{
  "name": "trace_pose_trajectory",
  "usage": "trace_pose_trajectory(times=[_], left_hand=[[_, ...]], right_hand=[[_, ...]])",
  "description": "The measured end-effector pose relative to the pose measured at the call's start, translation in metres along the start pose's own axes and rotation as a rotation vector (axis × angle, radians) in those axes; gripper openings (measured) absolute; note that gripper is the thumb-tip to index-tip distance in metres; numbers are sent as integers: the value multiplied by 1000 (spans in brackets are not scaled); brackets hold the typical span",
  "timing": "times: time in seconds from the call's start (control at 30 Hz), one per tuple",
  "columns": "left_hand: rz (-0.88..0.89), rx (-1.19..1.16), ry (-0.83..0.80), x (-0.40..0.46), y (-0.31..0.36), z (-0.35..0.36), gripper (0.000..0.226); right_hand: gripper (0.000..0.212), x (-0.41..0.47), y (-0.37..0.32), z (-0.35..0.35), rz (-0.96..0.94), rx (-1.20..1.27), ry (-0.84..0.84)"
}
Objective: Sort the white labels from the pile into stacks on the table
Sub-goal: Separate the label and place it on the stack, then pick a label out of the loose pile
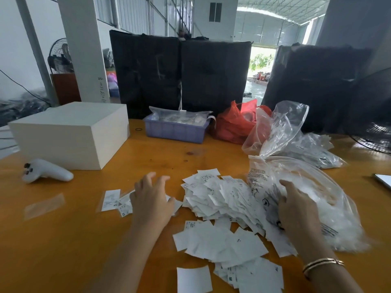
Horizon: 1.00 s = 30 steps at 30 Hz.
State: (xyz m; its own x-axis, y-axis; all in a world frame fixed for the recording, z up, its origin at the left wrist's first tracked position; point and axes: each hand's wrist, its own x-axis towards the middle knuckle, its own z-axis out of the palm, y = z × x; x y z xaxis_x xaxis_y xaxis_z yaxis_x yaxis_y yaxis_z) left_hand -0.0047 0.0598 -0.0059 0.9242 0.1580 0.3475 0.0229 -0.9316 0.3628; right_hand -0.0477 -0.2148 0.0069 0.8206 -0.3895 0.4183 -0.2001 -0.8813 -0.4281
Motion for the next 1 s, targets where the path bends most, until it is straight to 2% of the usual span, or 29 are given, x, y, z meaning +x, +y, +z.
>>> trace_pose_trajectory(times=[0.1, 0.27, 0.33, 0.43, 0.53, 0.63, 0.77, 0.83, 0.87, 0.93, 1.0], left_hand=[[103, -93, 79, -3, 6, 3, 39], [328, -222, 91, -12, 16, 9, 26], [440, -287, 31, -16, 21, 11, 24], [629, -330, -147, -26, 29, 15, 21], [734, -330, -237, -33, 34, 18, 22], [767, -340, -231, -34, 36, 20, 23], [723, -423, -235, -33, 39, 19, 21], [654, -519, -257, -33, 41, 17, 20], [616, -581, -268, -33, 42, 16, 19], [528, -723, -312, -35, 43, 12, 22], [428, -827, -398, -36, 42, 7, 36]], right_hand=[[40, 0, -4, 3, 47, -59, -102], [43, 0, -5, -3, 76, 97, -49], [42, 1, -1, -4, 80, 95, -15], [42, 4, 7, -1, 72, -32, -35], [39, 5, 10, 1, 78, -34, -54], [37, 4, 12, 1, 58, 61, 24], [22, 0, 4, -7, -137, 142, 304], [17, -9, -12, -10, -224, 309, 345], [15, -16, -22, -10, -204, 468, 284], [18, -29, -41, -7, -39, 881, 19], [21, -39, -56, -2, 162, 1273, -270]])
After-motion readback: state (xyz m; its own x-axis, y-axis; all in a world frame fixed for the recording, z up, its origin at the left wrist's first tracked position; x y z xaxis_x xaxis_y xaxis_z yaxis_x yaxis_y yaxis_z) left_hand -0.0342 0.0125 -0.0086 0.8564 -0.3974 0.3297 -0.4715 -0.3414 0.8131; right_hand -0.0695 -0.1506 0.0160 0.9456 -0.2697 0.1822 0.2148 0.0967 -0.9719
